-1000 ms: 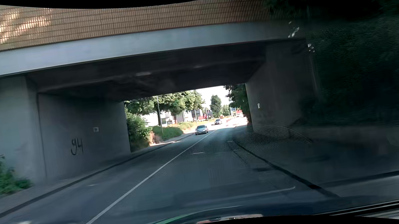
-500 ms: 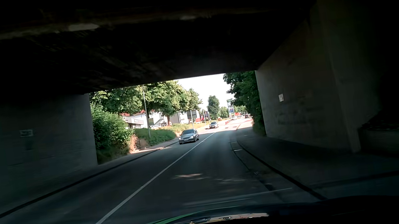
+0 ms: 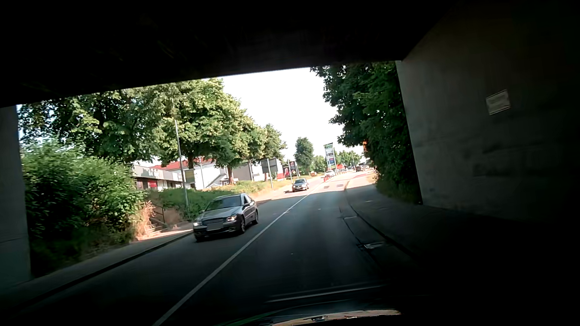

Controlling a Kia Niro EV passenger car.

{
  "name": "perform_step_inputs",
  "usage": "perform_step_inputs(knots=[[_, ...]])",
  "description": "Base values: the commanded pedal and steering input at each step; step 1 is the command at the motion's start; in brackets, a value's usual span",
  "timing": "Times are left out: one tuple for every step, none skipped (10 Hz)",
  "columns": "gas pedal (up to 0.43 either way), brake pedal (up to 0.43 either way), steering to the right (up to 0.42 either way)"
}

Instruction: Follow the waypoints while adhering to traffic rules and regulations

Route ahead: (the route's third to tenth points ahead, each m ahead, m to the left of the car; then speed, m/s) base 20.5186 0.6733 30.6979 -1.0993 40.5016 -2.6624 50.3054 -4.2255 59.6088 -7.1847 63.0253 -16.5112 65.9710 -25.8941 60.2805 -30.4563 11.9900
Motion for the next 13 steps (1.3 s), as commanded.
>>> perform_step_inputs(knots=[[0.02, 0.0, 0.017], [0.02, 0.0, 0.02], [0.02, 0.0, 0.026], [0.02, 0.0, 0.029], [0.02, 0.0, 0.029], [0.02, 0.0, 0.028], [0.028, 0.0, 0.028], [0.028, 0.0, 0.028], [0.028, 0.0, 0.028], [0.028, 0.0, 0.028], [0.028, 0.0, 0.028], [0.039, 0.0, 0.028], [0.039, 0.0, 0.027]])
